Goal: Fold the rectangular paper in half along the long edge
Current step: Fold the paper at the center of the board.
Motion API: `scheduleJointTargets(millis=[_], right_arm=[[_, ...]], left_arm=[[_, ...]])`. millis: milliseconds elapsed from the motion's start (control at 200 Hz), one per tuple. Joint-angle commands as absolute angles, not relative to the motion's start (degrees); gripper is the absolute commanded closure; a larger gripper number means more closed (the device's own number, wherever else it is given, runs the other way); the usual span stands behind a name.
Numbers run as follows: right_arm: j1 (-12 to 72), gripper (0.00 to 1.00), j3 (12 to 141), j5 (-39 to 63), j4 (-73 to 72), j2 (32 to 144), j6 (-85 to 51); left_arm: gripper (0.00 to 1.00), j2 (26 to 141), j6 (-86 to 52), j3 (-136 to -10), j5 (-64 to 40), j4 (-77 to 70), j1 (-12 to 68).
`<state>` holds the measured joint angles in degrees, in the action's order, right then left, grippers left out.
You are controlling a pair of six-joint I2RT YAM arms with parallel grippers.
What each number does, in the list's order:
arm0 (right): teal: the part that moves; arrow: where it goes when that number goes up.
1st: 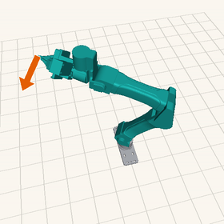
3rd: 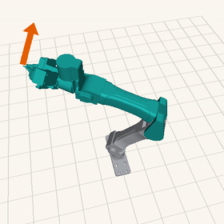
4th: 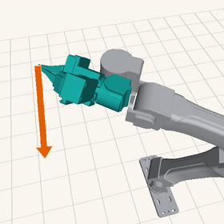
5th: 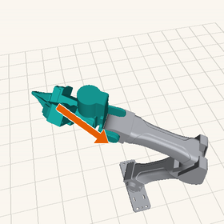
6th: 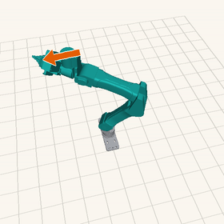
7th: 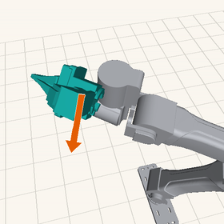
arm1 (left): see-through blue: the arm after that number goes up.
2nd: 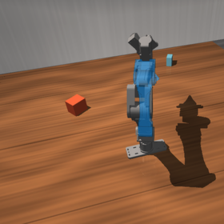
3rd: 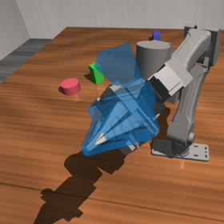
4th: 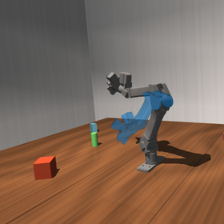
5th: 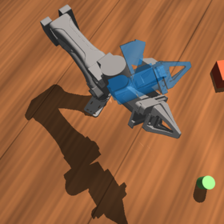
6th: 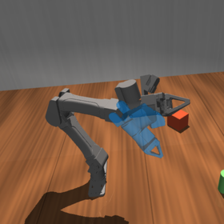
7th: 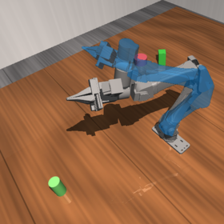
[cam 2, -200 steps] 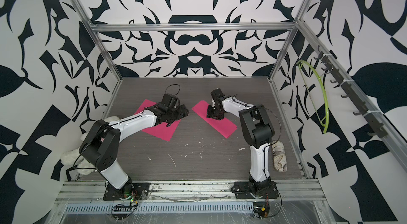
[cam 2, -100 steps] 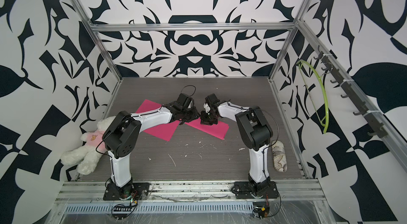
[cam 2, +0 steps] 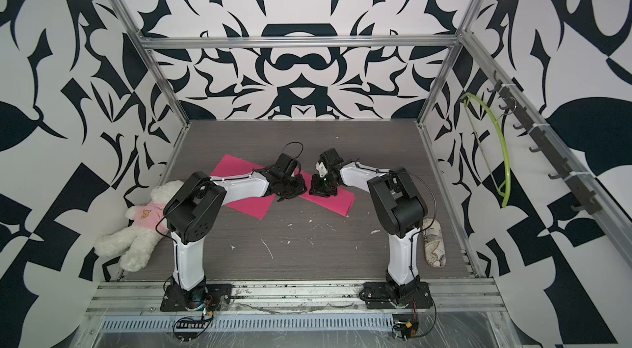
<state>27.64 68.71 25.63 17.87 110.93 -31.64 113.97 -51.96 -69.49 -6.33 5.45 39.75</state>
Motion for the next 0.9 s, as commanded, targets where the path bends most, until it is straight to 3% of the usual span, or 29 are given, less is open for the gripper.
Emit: scheduleJointTargets(millis=[0,405,895], right_arm=[[29.1,0.75,68.4,28.2,17.2,108.7,-31.6],[28.7,0.92,61.0,19.5,19.0,106.2,-32.6],[23.4,0.98,48.8,16.7,23.5,94.6,-30.7]], left_arm=[[0.77,117.3,-51.9,-68.0,-4.5,9.0,39.4],[0.77,115.4,-51.0,-64.7,-4.2,8.9,38.0],[0.78,115.4,-50.0,-64.2,-4.6,9.1,36.2]])
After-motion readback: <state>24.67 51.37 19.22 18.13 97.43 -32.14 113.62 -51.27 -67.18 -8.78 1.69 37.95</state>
